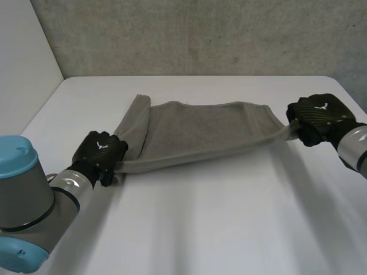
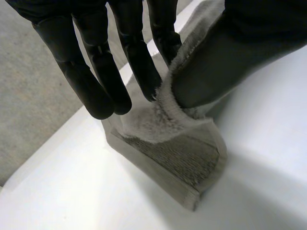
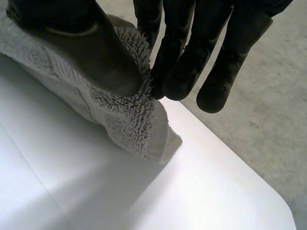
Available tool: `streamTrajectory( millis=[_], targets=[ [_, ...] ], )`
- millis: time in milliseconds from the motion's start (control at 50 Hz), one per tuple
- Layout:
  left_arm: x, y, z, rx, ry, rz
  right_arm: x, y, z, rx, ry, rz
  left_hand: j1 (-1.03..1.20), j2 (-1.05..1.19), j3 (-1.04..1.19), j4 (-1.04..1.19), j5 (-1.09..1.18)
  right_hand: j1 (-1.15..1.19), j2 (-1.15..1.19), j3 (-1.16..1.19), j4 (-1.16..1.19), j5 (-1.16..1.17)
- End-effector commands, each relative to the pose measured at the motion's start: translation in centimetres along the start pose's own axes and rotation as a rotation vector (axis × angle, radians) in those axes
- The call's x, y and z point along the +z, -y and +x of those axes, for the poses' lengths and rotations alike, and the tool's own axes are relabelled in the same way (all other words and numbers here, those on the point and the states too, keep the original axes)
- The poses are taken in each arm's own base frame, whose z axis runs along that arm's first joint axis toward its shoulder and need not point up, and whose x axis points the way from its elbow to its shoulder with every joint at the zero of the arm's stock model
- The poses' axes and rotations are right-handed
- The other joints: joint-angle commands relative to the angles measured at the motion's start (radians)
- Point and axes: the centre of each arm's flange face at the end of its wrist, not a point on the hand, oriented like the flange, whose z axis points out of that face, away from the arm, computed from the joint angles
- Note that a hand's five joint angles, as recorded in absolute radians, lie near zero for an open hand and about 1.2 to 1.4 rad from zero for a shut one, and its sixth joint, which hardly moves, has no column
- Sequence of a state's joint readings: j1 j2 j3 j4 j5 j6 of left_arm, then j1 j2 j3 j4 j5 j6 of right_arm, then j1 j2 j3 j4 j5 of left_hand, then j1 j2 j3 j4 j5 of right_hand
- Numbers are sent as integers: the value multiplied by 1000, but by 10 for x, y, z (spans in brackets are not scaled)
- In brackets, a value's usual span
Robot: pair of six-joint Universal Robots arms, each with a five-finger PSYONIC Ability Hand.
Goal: Fold the towel.
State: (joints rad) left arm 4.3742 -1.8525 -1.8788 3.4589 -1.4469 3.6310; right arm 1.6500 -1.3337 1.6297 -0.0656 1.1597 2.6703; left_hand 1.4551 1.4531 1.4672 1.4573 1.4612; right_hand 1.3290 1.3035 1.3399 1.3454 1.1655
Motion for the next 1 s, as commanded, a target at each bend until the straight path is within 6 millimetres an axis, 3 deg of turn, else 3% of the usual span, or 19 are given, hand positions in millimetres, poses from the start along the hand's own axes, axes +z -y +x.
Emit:
streamTrajectory(
  millis=[20, 200, 500, 660, 820, 1000],
  targets=[
    [5, -16, 10, -7, -33, -51, -6, -22, 3, 58, -22, -48, -393, -391, -405, -395, -574, 67, 93, 56, 51, 56],
    [15, -20, 16, -14, -31, -25, -5, -39, 21, 74, -87, -64, -502, -500, -514, -504, -682, 67, 93, 56, 51, 56],
    [28, -1, 23, -124, -38, 67, -6, -43, 23, 82, -95, -75, -555, -553, -567, -557, -735, 67, 93, 56, 51, 56],
    [31, 6, 46, -146, -103, 91, -6, -46, 33, 83, -128, -76, -765, -763, -778, -768, -946, 67, 93, 56, 51, 56],
    [42, 1, 59, -139, -135, 72, -6, -47, 32, 85, -123, -76, -901, -899, -913, -903, -1082, 67, 93, 56, 51, 56],
    [58, -7, 60, -131, -98, 44, -5, -49, 31, 89, -116, -82, -878, -876, -890, -880, -1058, 67, 93, 56, 51, 56]
  ],
)
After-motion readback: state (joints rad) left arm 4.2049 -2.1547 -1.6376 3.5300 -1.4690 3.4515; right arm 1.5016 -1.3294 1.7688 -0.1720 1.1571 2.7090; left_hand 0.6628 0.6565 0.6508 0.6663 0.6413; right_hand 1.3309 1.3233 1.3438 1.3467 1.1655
